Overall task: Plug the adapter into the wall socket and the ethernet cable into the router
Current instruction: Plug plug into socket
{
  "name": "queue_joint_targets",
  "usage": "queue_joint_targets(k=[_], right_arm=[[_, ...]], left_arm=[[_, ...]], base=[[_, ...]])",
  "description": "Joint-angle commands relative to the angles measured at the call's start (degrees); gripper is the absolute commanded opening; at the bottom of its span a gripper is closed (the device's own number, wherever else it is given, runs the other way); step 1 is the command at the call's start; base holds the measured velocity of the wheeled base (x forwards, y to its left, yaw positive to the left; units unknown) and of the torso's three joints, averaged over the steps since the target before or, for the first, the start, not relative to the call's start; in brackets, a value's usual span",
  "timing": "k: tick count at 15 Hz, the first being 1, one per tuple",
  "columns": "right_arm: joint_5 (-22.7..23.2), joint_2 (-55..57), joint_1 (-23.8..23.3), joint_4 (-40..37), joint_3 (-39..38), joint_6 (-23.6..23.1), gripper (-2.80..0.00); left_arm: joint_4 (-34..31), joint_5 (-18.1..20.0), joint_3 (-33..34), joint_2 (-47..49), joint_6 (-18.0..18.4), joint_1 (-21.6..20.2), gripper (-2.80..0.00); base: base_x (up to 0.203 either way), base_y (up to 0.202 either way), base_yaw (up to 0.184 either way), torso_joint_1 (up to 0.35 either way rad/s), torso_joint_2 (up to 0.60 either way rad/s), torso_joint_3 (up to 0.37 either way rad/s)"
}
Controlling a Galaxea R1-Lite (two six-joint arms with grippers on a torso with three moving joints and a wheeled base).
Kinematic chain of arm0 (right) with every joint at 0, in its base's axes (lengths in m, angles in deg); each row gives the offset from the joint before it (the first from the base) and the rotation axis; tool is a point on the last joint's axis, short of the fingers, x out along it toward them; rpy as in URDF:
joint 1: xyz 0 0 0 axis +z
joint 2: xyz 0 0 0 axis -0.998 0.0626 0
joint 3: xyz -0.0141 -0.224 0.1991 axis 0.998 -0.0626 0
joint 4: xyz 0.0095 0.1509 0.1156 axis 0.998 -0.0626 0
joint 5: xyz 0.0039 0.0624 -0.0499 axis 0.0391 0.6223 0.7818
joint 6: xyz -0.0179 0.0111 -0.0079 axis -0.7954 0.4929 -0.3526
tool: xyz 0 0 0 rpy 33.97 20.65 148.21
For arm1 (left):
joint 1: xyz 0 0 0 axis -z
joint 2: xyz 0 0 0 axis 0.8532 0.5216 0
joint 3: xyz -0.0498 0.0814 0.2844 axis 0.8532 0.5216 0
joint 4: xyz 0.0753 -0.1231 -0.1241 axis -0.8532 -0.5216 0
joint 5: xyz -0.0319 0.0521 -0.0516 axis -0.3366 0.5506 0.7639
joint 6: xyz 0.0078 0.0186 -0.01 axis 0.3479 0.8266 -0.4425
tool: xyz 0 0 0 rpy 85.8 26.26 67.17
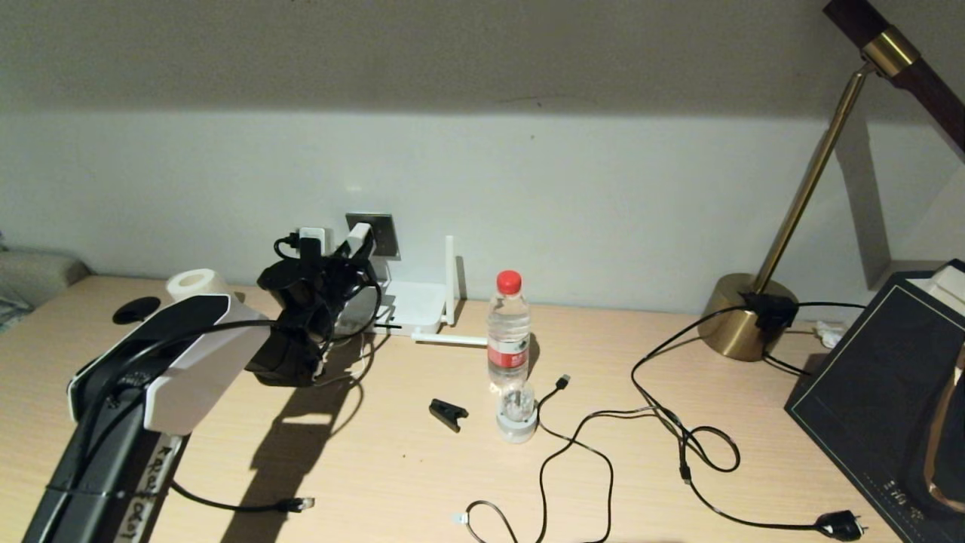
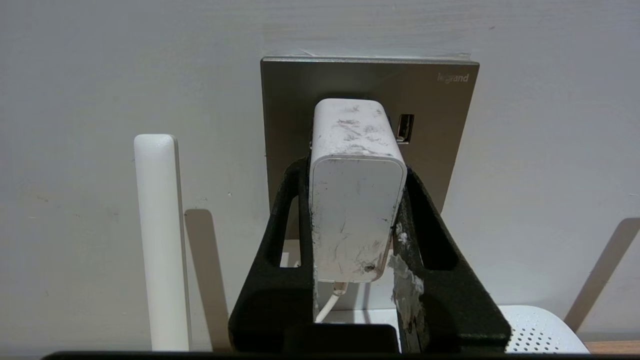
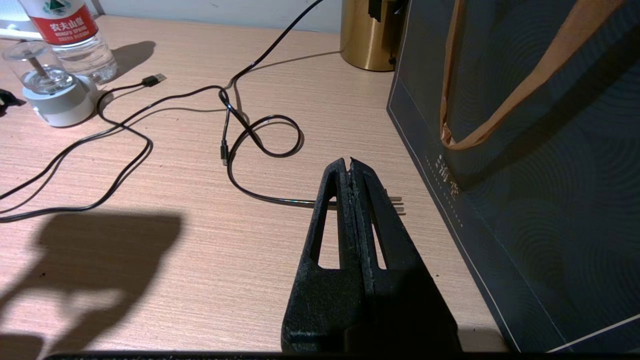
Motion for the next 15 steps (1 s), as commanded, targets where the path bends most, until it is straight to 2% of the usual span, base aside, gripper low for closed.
queue_joint_targets(k=[1,10,15], right_arm=[[0.02,0.09,0.0,-0.03,0.01,-0.04,-2.8],[0.02,0.09,0.0,-0.03,0.01,-0.04,-2.8],[0.02,0.09,0.0,-0.03,0.01,-0.04,-2.8]], left_arm=[[-0.16,-0.16,-1.15,0.42,0.0,0.08,-2.8],[-1.4,-0.35,-1.66,0.51,-0.95,0.35,-2.8],[-3.32,-1.98,-5.47,2.35,-2.53,0.72,-2.8]], base=[[0.0,0.0,0.0,0.0,0.0,0.0],[0.0,0.0,0.0,0.0,0.0,0.0],[0.0,0.0,0.0,0.0,0.0,0.0]])
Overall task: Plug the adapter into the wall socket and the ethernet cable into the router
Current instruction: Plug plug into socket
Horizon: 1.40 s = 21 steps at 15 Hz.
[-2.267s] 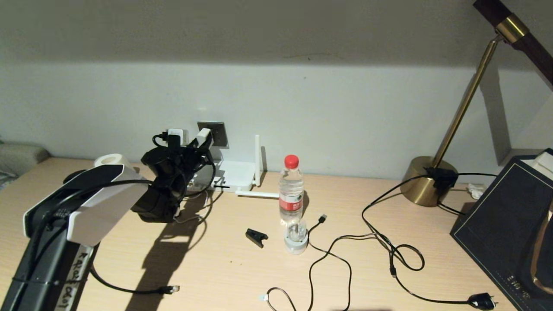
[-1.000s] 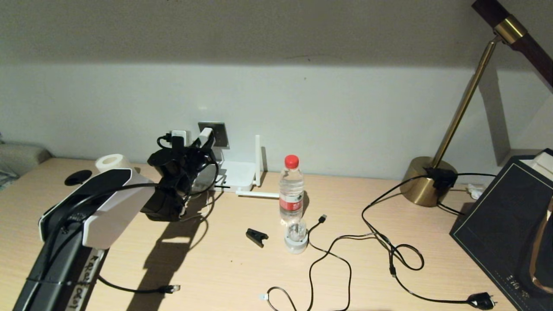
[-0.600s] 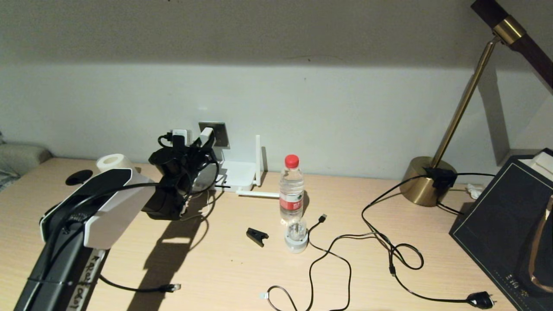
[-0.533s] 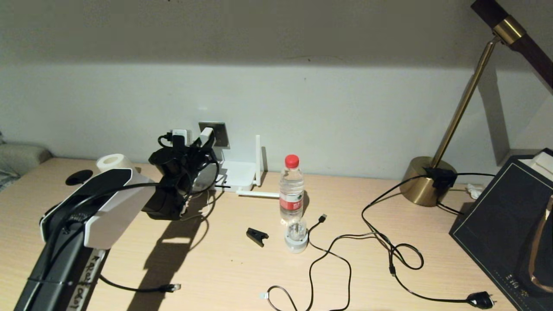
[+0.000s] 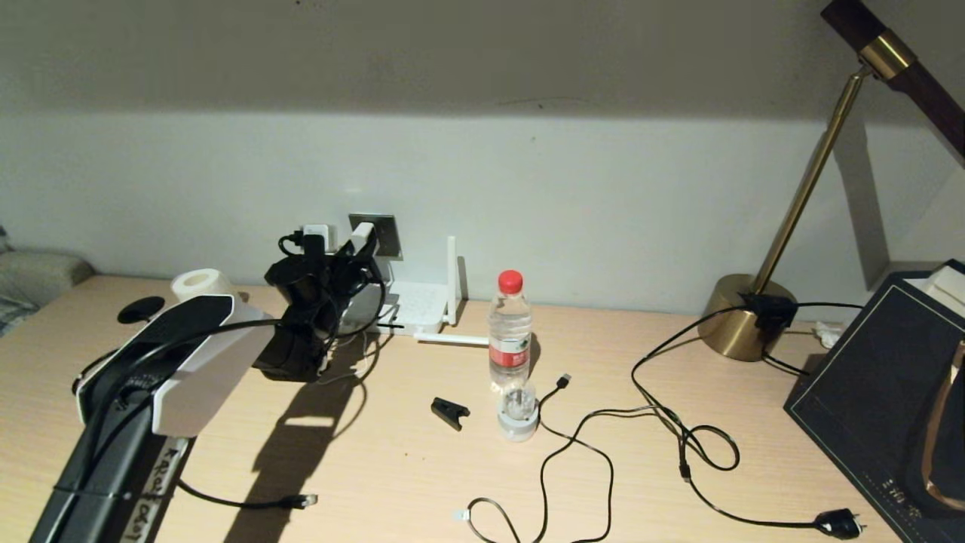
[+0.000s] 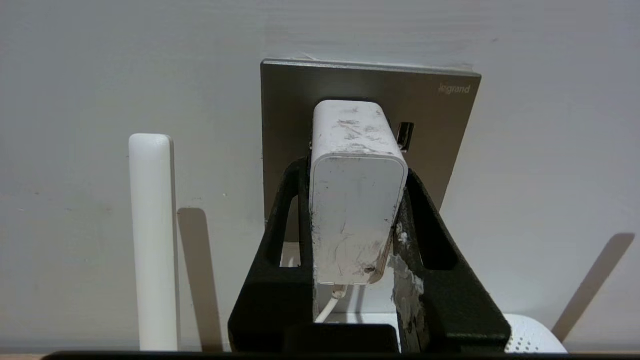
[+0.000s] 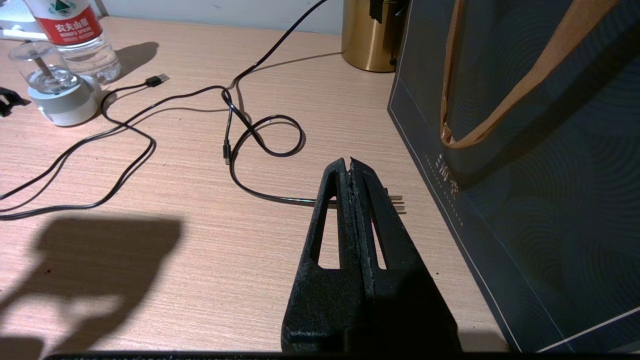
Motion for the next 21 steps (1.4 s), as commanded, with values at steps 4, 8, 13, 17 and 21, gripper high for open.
queue_joint_targets(k=[4,8,13,17,21], right_arm=[[0.02,0.09,0.0,-0.01,0.01,-0.02,-2.8],[0.02,0.09,0.0,-0.01,0.01,-0.02,-2.8],[0.02,0.09,0.0,-0.01,0.01,-0.02,-2.8],[0.02,0.09,0.0,-0.01,0.01,-0.02,-2.8],[0.02,0.09,0.0,-0.01,0.01,-0.02,-2.8]], left_arm=[[-0.31,-0.26,-2.95,2.39,-0.03,0.05,-2.8],[-1.98,-3.25,-5.06,3.27,-0.03,0.05,-2.8],[-2.07,-3.07,-5.5,3.84,-0.03,-0.03,-2.8],[-2.1,-3.02,-5.5,3.98,0.15,-0.03,-2.8],[-1.98,-3.07,-6.2,4.42,0.23,-0.12,-2.8]], base=[[0.0,0.0,0.0,0.0,0.0,0.0],[0.0,0.0,0.0,0.0,0.0,0.0],[0.0,0.0,0.0,0.0,0.0,0.0],[0.0,0.0,0.0,0.0,0.0,0.0],[0.0,0.0,0.0,0.0,0.0,0.0]])
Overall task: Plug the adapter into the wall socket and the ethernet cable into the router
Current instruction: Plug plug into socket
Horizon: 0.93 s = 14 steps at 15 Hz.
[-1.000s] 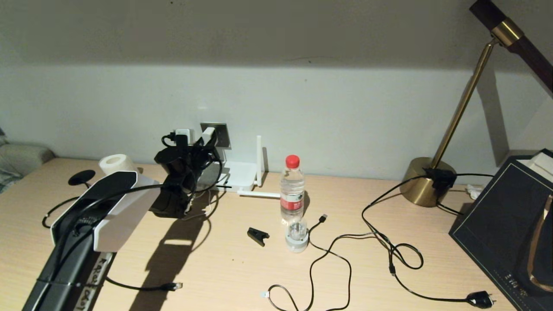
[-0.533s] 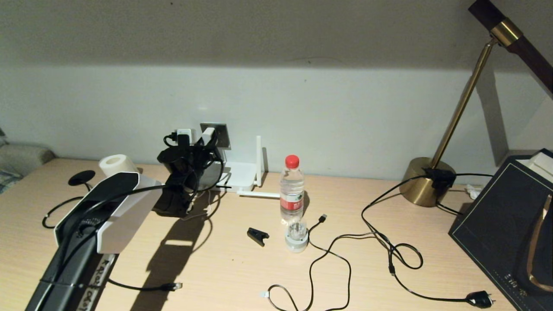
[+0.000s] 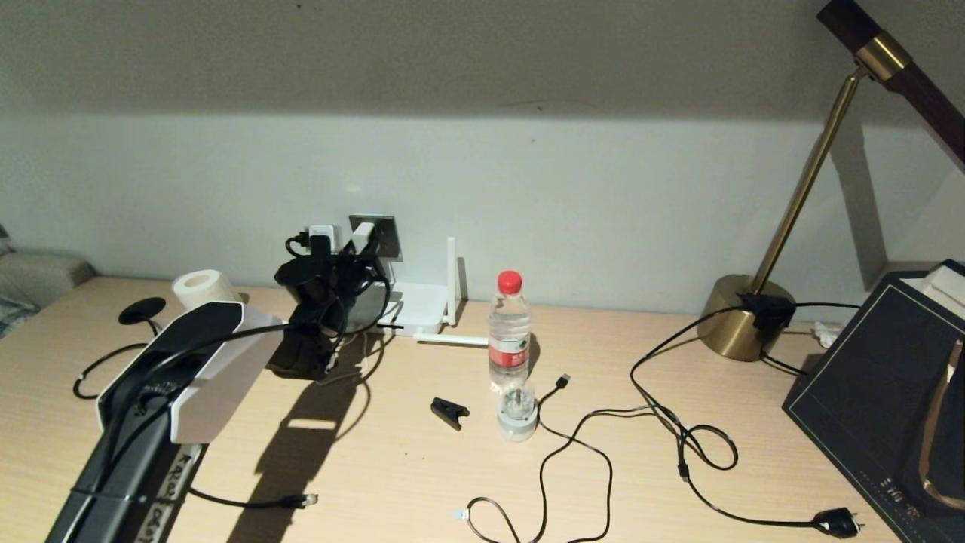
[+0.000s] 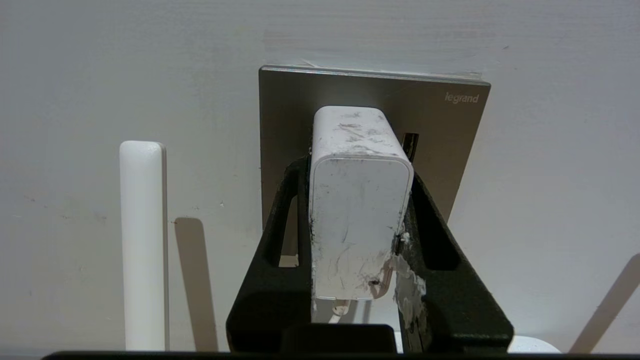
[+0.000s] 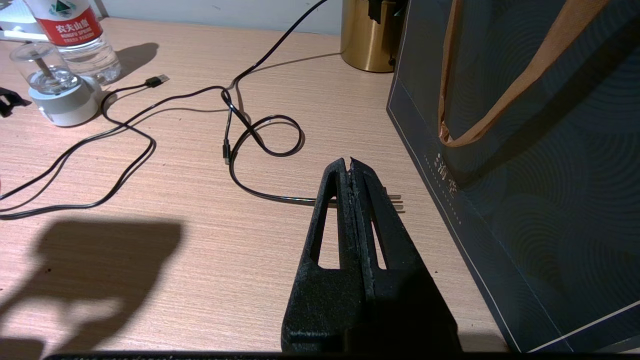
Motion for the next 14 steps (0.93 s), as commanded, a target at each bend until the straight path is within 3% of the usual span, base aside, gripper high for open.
queue_joint_targets(k=[1,8,9,14], right_arm=[[0.02,0.09,0.0,-0.03,0.01,-0.02,-2.8],[0.02,0.09,0.0,-0.03,0.01,-0.02,-2.8],[0.02,0.09,0.0,-0.03,0.01,-0.02,-2.8],[0.02,0.09,0.0,-0.03,0.01,-0.02,-2.8]], left_arm=[[0.58,-0.09,-0.82,0.69,0.04,0.0,-2.8],[0.67,-0.18,-0.82,0.25,0.04,0.08,-2.8],[0.67,-0.18,-0.82,0.17,0.04,0.16,0.0],[0.85,-0.08,-0.82,-0.19,0.02,0.16,0.0]], base=[[0.0,0.0,0.0,0.0,0.0,0.0],[0.0,0.0,0.0,0.0,0.0,0.0],[0.0,0.0,0.0,0.0,0.0,0.0],[0.0,0.0,0.0,0.005,0.0,-0.001]])
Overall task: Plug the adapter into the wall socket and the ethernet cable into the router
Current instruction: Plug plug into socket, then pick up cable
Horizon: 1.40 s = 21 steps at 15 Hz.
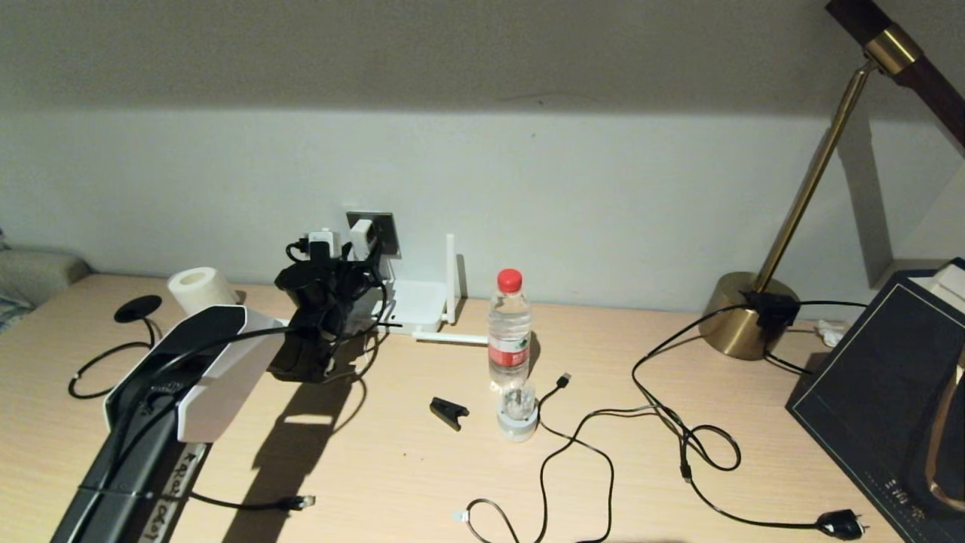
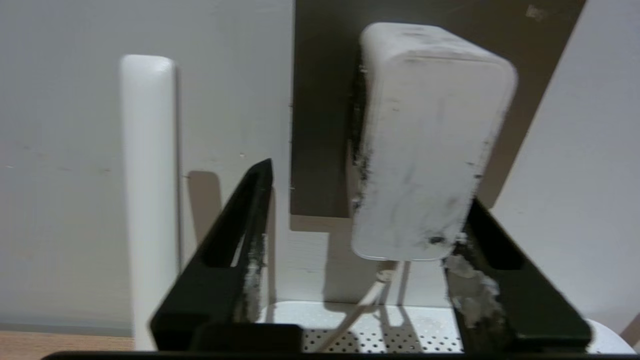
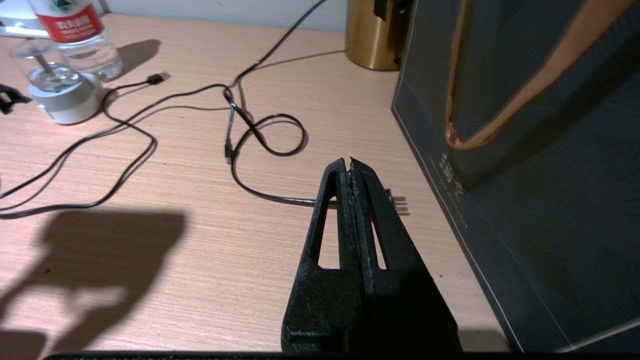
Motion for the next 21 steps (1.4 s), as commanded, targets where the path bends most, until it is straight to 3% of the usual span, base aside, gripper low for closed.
queue_joint_targets(k=[1,6,11,17,21], right_arm=[[0.02,0.09,-0.03,-0.01,0.01,-0.03,-2.8],[0.02,0.09,-0.03,-0.01,0.01,-0.03,-2.8],[0.02,0.09,-0.03,-0.01,0.01,-0.03,-2.8],[0.02,0.09,-0.03,-0.01,0.01,-0.03,-2.8],[0.02,0.09,-0.03,-0.01,0.01,-0.03,-2.8]], left_arm=[[1.08,-0.07,0.06,-0.54,0.02,0.09,0.0],[3.24,-0.11,3.93,-3.16,-0.03,0.69,0.0],[8.96,-0.03,18.62,-10.46,0.07,2.49,0.0],[13.55,0.23,44.43,-29.11,2.08,1.96,0.0],[12.72,4.7,65.46,-47.16,6.3,1.1,0.0]], base=[[0.0,0.0,0.0,0.0,0.0,0.0],[0.0,0.0,0.0,0.0,0.0,0.0],[0.0,0.0,0.0,0.0,0.0,0.0],[0.0,0.0,0.0,0.0,0.0,0.0],[0.0,0.0,0.0,0.0,0.0,0.0]])
